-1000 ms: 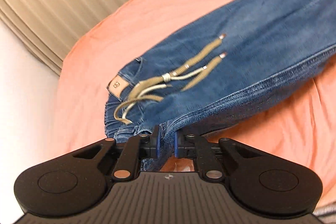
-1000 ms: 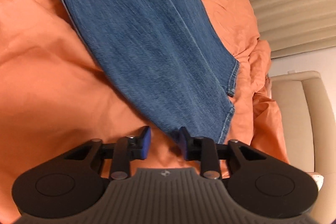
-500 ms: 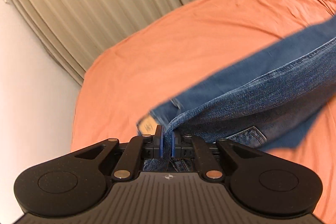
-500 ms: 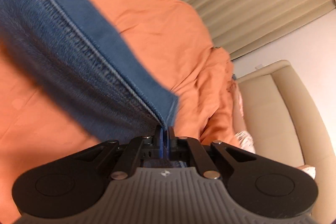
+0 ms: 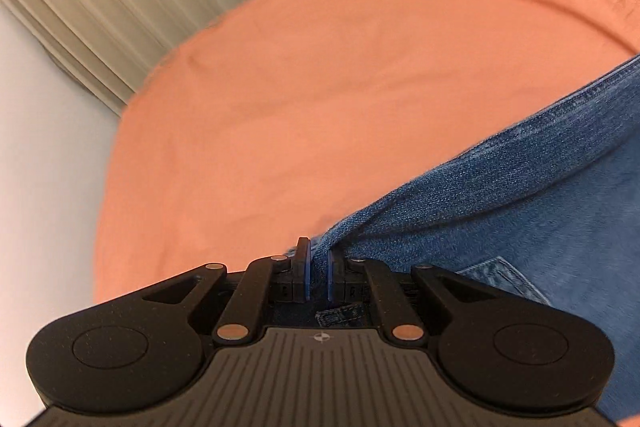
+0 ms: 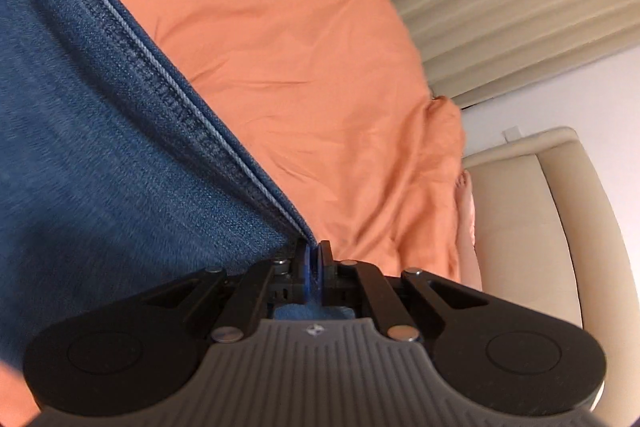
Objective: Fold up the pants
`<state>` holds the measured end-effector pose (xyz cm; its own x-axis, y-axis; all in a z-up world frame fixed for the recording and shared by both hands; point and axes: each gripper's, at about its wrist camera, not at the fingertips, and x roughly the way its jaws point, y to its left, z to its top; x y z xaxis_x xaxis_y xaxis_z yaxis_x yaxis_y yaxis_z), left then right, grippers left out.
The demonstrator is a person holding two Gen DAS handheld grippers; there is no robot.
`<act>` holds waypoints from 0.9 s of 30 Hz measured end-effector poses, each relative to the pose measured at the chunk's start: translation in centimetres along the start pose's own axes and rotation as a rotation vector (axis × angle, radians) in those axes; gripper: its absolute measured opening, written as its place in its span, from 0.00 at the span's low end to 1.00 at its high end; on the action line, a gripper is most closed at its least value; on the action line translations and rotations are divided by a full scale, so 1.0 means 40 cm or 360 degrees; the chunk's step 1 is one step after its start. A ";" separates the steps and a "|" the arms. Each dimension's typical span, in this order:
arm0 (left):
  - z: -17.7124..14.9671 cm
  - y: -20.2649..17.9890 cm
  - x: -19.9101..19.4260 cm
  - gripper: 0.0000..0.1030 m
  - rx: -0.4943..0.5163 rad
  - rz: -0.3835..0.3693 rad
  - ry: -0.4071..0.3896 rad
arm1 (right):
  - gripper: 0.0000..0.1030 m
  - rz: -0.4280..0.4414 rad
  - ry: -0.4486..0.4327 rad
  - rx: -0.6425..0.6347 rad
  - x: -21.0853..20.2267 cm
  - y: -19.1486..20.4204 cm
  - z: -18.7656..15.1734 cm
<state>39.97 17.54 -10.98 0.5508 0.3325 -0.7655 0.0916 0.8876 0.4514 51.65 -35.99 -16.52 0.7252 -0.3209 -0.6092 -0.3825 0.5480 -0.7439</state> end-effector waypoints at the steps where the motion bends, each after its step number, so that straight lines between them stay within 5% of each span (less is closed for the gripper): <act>1: 0.000 -0.006 0.024 0.07 0.0015 -0.0009 0.0016 | 0.00 0.0010 0.0021 -0.0016 0.029 0.014 0.007; 9: -0.035 -0.017 0.103 0.09 0.0023 -0.0062 0.0037 | 0.00 0.0066 0.0124 -0.0071 0.142 0.119 0.014; 12: -0.033 -0.018 0.104 0.16 0.0047 -0.0027 0.0038 | 0.00 0.0037 0.0130 -0.0066 0.150 0.138 0.013; 13: -0.035 -0.025 0.098 0.22 0.0074 -0.0013 0.0028 | 0.00 0.0030 0.0130 -0.0052 0.144 0.136 0.012; 14: -0.035 -0.032 0.088 0.41 0.0086 0.0001 0.0018 | 0.02 0.0028 0.0133 -0.0023 0.134 0.130 0.012; 16: -0.045 -0.013 0.051 0.81 0.0039 -0.0014 -0.0029 | 0.29 0.0032 0.0120 0.0042 0.108 0.105 0.013; 18: -0.061 0.023 -0.005 0.81 -0.0062 -0.0081 -0.0069 | 0.40 0.0032 0.0096 0.0116 0.062 0.079 0.013; 22: -0.121 0.095 -0.119 0.80 -0.0169 -0.0103 -0.0066 | 0.40 0.0121 0.0051 0.0314 -0.044 0.037 0.024; 27: -0.229 0.195 -0.253 0.80 -0.0425 -0.0234 -0.0041 | 0.42 0.0445 0.0012 0.0706 -0.224 0.063 0.051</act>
<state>27.52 24.03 -3.90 0.5692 0.1891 -0.8002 -0.0476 0.9791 0.1976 45.34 -30.17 -12.36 0.6254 -0.1198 -0.7711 -0.2808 0.8874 -0.3656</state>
